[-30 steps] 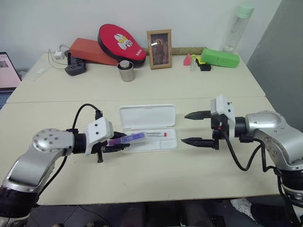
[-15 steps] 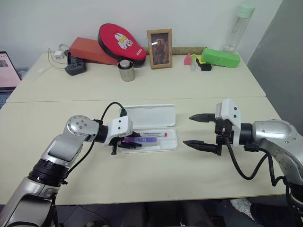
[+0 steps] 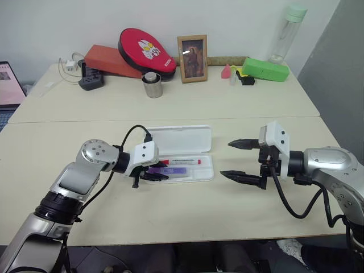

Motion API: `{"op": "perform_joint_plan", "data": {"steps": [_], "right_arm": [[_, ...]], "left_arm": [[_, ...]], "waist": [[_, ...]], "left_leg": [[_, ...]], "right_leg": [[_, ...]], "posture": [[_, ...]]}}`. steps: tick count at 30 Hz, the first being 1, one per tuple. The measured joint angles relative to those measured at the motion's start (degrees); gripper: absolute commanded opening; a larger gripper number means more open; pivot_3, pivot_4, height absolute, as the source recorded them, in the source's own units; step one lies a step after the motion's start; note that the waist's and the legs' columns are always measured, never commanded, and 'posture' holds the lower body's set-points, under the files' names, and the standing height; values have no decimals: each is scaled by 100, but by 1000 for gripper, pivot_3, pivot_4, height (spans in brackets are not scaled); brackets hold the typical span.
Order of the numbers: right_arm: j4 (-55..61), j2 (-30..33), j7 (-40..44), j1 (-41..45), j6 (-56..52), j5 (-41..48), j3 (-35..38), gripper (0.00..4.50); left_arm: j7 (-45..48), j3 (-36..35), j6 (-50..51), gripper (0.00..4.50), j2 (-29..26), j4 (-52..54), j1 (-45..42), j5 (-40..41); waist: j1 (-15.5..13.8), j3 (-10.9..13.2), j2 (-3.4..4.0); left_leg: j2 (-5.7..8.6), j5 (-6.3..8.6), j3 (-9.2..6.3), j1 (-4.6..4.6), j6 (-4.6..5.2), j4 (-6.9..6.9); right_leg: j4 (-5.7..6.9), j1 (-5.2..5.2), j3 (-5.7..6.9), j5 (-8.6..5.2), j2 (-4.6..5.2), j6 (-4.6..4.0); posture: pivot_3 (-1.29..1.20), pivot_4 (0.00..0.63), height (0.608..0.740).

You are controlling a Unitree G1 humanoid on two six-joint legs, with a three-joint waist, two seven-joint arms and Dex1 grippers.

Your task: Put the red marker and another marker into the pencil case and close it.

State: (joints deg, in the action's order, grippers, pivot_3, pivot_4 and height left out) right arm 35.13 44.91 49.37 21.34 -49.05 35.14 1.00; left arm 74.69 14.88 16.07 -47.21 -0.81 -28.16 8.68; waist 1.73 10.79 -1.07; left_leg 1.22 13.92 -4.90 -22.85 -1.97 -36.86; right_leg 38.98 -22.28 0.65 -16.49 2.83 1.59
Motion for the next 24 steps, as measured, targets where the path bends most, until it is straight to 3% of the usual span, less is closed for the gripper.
{"op": "perform_joint_plan", "data": {"steps": [7, 13, 18, 24], "right_arm": [[0, 0, -14, 0, 18, 1, -2, 4500], [-13, 1, -20, 0, 33, 3, -2, 4500], [-412, -43, -227, 37, 65, -71, 18, 4500], [-1646, -43, -1006, 383, 120, -829, 4, 4500]], "left_arm": [[78, 0, 4, 3215, 14, 0, 35, 1], [83, -2, 60, 4462, 112, 20, 36, 38], [-62, -320, 512, 4462, 452, 257, 37, 574], [-971, -920, 1303, 4462, 1514, 753, -189, 1491]], "waist": [[0, 0, 0], [0, 0, 0], [-5, 0, -1], [-12, -1, -3]], "left_leg": [[0, 0, 0, 0, 0, 0], [0, 0, 0, 0, 0, -2], [0, 0, 0, -1, 0, -8], [6, -1, 4, -2, 0, -11]], "right_leg": [[0, 0, 0, 0, 0, 0], [1, 0, 0, 0, 0, 0], [2, 2, 0, 1, 2, 1], [2, 4, -3, 4, 9, 7]], "posture": [[0, 150, 740], [0, 150, 740], [0, 150, 740], [0, 150, 740]]}}
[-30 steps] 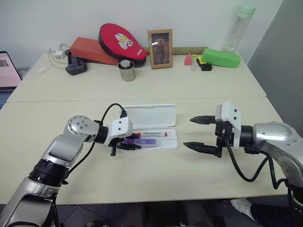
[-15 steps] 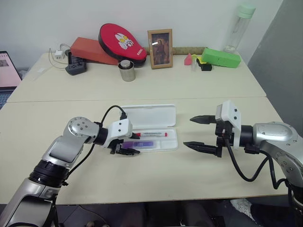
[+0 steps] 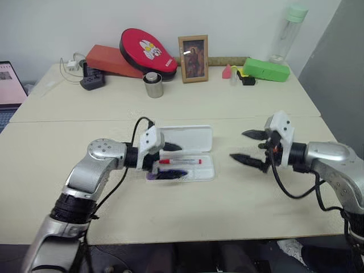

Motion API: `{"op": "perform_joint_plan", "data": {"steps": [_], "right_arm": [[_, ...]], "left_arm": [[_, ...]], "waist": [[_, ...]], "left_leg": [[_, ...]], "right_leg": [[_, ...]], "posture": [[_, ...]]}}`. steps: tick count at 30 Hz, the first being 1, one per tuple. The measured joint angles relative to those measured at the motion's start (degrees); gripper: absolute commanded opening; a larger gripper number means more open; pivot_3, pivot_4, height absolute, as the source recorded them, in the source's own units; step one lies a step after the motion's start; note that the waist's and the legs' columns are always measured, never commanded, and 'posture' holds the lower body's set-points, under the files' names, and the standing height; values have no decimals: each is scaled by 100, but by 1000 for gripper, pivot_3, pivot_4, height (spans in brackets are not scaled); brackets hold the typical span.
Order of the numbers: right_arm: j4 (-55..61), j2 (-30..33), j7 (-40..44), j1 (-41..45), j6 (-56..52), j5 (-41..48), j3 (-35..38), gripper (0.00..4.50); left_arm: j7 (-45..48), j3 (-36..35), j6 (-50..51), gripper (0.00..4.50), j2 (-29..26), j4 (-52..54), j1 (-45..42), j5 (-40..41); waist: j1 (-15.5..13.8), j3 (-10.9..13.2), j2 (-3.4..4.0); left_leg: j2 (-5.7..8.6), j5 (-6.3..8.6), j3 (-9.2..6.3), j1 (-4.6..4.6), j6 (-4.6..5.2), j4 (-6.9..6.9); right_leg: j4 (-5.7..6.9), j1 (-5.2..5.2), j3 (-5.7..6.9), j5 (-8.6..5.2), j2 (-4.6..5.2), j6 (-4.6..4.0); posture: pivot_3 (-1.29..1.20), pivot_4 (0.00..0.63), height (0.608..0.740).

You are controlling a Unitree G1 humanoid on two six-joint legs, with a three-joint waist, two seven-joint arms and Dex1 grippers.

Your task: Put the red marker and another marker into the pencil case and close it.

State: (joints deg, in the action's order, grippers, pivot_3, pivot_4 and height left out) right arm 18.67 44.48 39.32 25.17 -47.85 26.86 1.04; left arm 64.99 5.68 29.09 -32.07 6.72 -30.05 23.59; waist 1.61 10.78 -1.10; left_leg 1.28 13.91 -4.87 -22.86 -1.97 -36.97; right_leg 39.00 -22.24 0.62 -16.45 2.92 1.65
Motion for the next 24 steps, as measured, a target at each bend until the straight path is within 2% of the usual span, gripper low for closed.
{"op": "perform_joint_plan", "data": {"steps": [3, 4, 7, 8, 10, 12, 16, 24], "right_arm": [[-891, 172, -161, -29, 589, -708, -155, 4500], [-971, 227, -125, -63, 674, -778, -199, 4500], [-1704, 472, 482, -116, 1482, -1222, -540, 4500], [-2177, 492, 807, 113, 1810, -1368, -754, 4500], [-2576, 510, 1049, 362, 2034, -1517, -906, 4500], [-3511, 495, 1608, 1049, 2486, -1815, -1257, 4500], [-4882, 271, 2057, 1924, 3262, -2194, -1420, 4500], [-6995, 7, 2924, 2776, 4087, -2949, -1827, 4500]], "left_arm": [[-547, -97, 149, 4462, 676, 495, -31, 395], [-585, -96, 150, 4462, 734, 537, -29, 429], [-890, -92, 54, 4462, 993, 647, -28, 450], [-949, -81, 17, 4462, 1044, 658, -20, 448], [-962, -4, -46, 4462, 1110, 691, -18, 445], [-1002, 77, -166, 4462, 1196, 691, -14, 422], [-1065, 138, -230, 4462, 1210, 679, -11, 397], [-1288, 209, -239, 4462, 1226, 740, 50, 389]], "waist": [[-1, -1, -1], [-1, -1, -1], [28, -1, 0], [56, 0, 0], [72, -1, 2], [90, -1, 3], [67, -1, 2], [7, -1, 2]], "left_leg": [[1, -1, 13, 0, -1, 1], [0, -1, 17, 0, -1, 1], [-2, -1, 30, 9, 0, 1], [-2, -1, 36, 16, 0, 1], [-3, -2, 36, 19, 1, 1], [-1, -2, 40, 26, 1, 0], [-4, -3, 34, 20, -1, 1], [2, -15, 41, 5, -22, -3]], "right_leg": [[-3, 0, -5, -1, 4, 2], [-2, 0, -5, -2, 5, 4], [3, 0, -13, -2, 4, 5], [4, 2, -18, -1, 2, 5], [6, 4, -19, 0, 1, 5], [4, 8, -22, 1, -2, 5], [0, 9, -16, 1, 0, 4], [-7, 5, -14, 2, 14, 7]], "posture": [[0, 150, 740], [0, 150, 740], [0, 150, 740], [0, 150, 740], [0, 150, 740], [0, 150, 740], [0, 150, 740], [0, 150, 740]]}}
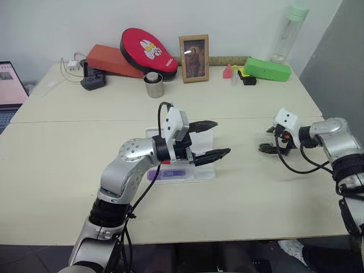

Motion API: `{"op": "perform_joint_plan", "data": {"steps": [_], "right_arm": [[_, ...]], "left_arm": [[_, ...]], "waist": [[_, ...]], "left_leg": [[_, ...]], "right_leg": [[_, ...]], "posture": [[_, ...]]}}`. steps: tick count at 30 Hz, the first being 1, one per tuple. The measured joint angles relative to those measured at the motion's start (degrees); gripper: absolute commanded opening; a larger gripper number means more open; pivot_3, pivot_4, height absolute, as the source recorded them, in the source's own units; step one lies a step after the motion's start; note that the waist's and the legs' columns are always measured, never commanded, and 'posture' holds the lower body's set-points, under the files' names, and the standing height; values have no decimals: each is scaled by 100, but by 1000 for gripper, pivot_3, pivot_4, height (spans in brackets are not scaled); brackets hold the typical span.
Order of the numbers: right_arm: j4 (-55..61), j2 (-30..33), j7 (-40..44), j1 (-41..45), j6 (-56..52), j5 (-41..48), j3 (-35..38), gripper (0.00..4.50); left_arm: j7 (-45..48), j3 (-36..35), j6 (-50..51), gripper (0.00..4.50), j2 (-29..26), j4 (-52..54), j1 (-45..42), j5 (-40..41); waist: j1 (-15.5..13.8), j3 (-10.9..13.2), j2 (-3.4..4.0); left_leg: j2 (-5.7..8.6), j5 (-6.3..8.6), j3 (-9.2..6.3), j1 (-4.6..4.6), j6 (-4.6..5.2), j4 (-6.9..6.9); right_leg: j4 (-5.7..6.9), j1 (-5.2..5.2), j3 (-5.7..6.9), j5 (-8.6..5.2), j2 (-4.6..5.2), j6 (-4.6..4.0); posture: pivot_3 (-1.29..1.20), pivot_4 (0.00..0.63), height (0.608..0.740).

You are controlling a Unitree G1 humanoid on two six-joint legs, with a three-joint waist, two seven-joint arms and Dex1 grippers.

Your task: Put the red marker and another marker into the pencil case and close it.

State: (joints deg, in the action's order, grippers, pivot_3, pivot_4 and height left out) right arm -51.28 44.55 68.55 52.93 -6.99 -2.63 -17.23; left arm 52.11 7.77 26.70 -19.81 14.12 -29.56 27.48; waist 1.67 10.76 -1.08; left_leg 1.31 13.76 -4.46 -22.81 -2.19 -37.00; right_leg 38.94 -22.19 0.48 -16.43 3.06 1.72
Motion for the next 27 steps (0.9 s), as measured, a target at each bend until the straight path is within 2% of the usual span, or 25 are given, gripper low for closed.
{"op": "perform_joint_plan", "data": {"steps": [3, 4, 5, 11, 12, 17, 18, 19, 21, 25, 27], "right_arm": [[-398, -59, 20, 159, 227, -127, -12, 4500], [-500, -84, 18, 211, 287, -175, -11, 4155], [-605, -119, 13, 258, 329, -206, 0, 4074], [-820, -264, 5, 365, 441, -297, 56, 2864], [-844, -275, 7, 374, 448, -305, 66, 2503], [-846, -277, 18, 373, 445, -330, 89, 1441], [-846, -277, 16, 373, 442, -338, 97, 1046], [-847, -277, 16, 373, 441, -341, 99, 928], [-846, -277, 17, 372, 438, -341, 135, 323], [-757, -276, 33, 319, 409, -292, 275, 274], [-362, -274, 208, 201, 318, -129, 446, 274]], "left_arm": [[-33, 10, 1, 4462, -11, 15, 10, 1], [-39, 17, 2, 4500, -12, 21, 10, 1], [-53, 26, 2, 4500, -14, 38, 11, 2], [-147, 30, 3, 4500, -20, 111, 9, 2], [-148, 30, 4, 4500, -22, 112, 9, 2], [-145, 30, 11, 4500, -31, 111, 8, 4], [-142, 30, 11, 4500, -36, 111, 7, 4], [-142, 30, 11, 4500, -41, 111, 7, 4], [-142, 30, 10, 4500, -51, 110, 1, 3], [-138, 40, -9, 4500, -98, 105, -6, -51], [-78, 65, -70, 4500, -358, 98, 8, -164]], "waist": [[1, 0, 0], [1, 0, 0], [1, 0, 0], [14, 0, 0], [13, 0, 0], [9, 0, 0], [9, 0, 0], [8, 0, 0], [8, 0, 0], [11, 0, 0], [27, 0, 1]], "left_leg": [[-1, 0, 0, 1, -1, 0], [-1, -1, 0, 2, -1, 0], [-1, -1, 0, 3, -1, 0], [-2, -1, 1, 10, -2, -2], [-2, -1, 1, 9, -2, -2], [-1, -1, 1, 8, -2, -2], [-1, -1, 1, 8, -2, -2], [-1, -1, 1, 8, -2, -2], [-1, -1, 1, 8, -2, -2], [-2, -1, 1, 6, -2, -1], [-5, -1, -1, 7, -2, 1]], "right_leg": [[1, 1, -1, 0, 0, 0], [2, 1, 0, 0, 0, 0], [2, 1, -1, 0, -1, 0], [6, 5, -3, 2, -1, 2], [6, 5, -3, 2, -1, 2], [5, 5, -2, 2, -1, 2], [5, 5, -2, 2, -1, 2], [5, 5, -3, 2, -1, 2], [5, 5, -3, 2, -1, 2], [5, 3, -3, 2, -1, 2], [6, -2, -6, 2, -3, 2]], "posture": [[0, 150, 740], [0, 150, 740], [0, 150, 740], [0, 150, 740], [0, 150, 740], [0, 150, 740], [0, 150, 740], [0, 150, 740], [0, 150, 740], [0, 150, 740], [0, 150, 740]]}}
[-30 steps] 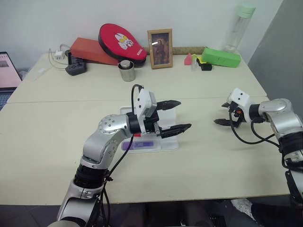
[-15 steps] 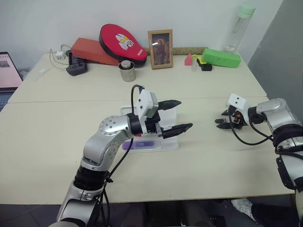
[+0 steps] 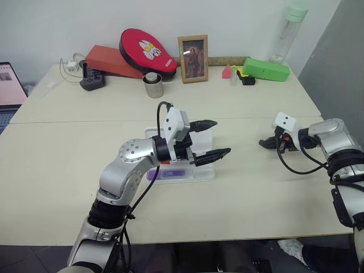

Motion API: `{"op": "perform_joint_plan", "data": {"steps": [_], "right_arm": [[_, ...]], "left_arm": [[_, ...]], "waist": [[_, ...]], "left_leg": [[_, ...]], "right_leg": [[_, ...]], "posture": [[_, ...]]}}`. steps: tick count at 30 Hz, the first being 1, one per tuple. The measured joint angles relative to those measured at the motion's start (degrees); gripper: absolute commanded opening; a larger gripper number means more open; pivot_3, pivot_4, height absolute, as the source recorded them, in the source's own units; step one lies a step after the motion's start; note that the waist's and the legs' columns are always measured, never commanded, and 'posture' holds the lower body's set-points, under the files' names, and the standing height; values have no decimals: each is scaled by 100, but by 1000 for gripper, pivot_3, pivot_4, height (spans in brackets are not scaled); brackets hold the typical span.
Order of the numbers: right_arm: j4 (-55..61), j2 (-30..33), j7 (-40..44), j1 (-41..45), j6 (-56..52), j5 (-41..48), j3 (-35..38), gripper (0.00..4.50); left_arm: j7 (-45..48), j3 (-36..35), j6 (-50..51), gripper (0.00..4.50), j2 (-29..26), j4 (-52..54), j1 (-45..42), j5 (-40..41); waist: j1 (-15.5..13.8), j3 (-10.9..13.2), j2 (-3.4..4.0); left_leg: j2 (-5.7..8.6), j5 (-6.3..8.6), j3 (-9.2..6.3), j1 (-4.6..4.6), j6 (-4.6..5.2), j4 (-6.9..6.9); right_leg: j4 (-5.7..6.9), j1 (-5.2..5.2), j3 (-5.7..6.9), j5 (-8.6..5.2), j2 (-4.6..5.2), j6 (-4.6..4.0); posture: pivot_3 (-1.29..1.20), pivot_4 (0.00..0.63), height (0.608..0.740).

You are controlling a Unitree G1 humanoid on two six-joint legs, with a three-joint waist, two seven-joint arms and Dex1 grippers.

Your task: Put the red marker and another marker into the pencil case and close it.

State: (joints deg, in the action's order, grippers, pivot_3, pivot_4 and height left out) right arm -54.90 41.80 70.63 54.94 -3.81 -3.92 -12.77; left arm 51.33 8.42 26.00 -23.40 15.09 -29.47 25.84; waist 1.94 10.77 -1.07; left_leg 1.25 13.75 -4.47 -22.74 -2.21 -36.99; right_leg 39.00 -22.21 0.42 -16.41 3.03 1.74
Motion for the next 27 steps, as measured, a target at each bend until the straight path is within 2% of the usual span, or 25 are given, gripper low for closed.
{"op": "perform_joint_plan", "data": {"steps": [3, 4, 5, 6, 8, 11, 18, 22, 27], "right_arm": [[939, 33, 234, -239, -346, 353, 246, 272], [1833, 36, 419, -504, -618, 752, 434, 272], [3228, 49, 660, -857, -1087, 1364, 626, 272], [3720, 60, 649, -970, -1340, 1517, 695, 272], [5487, 28, 567, -1525, -2022, 1962, 641, 272], [6618, -107, 287, -1900, -2625, 2069, 165, 272], [6757, -677, -584, -1967, -3049, 1346, -927, 272], [6559, -918, -848, -1889, -3205, 1150, -1138, 272], [6366, -930, -926, -1805, -3197, 951, -1307, 272]], "left_arm": [[164, -33, -6, 4500, -297, 31, 128, -1], [316, -121, 33, 4500, -596, 65, 329, 61], [543, -393, 142, 4500, -1049, 67, 653, 100], [628, -477, 145, 4500, -1120, 149, 703, 150], [969, -803, 181, 4500, -1757, 346, 1144, 332], [1218, -1158, 226, 4500, -2237, 351, 1467, 353], [1461, -1540, 240, 4500, -2585, 491, 1750, 602], [1469, -1621, 346, 4500, -2680, 562, 1776, 796], [1427, -1620, 379, 4500, -2703, 663, 1784, 796]], "waist": [[3, -1, 1], [13, 0, 3], [3, 1, 5], [-29, 1, 4], [-32, 0, 4], [-32, 1, 4], [-28, 0, 3], [-27, 0, 3], [-25, 0, 3]], "left_leg": [[-5, 1, -10, 1, 0, 1], [-8, 1, -18, -1, 1, 4], [-11, 5, -34, -3, 8, 3], [-3, 13, -36, -8, 22, 2], [-3, 14, -47, -8, 23, 3], [2, 15, -47, -7, 24, 3], [1, 15, -45, -6, 24, 3], [1, 15, -44, -7, 24, 4], [1, 15, -44, -6, 24, 4]], "right_leg": [[0, -1, -1, 0, -1, 0], [0, -5, -3, -1, -1, -1], [0, -5, 5, -1, -1, -2], [-1, -5, 15, -1, -1, -1], [-3, -3, 7, -2, 4, -1], [-1, -3, 12, -2, 4, -1], [0, -5, 12, -1, 1, 0], [0, -7, 11, -1, 1, 0], [0, -7, 11, -1, 0, 0]], "posture": [[0, 150, 740], [0, 150, 740], [0, 150, 740], [0, 150, 740], [0, 150, 740], [0, 150, 740], [0, 150, 740], [0, 150, 740], [0, 150, 740]]}}
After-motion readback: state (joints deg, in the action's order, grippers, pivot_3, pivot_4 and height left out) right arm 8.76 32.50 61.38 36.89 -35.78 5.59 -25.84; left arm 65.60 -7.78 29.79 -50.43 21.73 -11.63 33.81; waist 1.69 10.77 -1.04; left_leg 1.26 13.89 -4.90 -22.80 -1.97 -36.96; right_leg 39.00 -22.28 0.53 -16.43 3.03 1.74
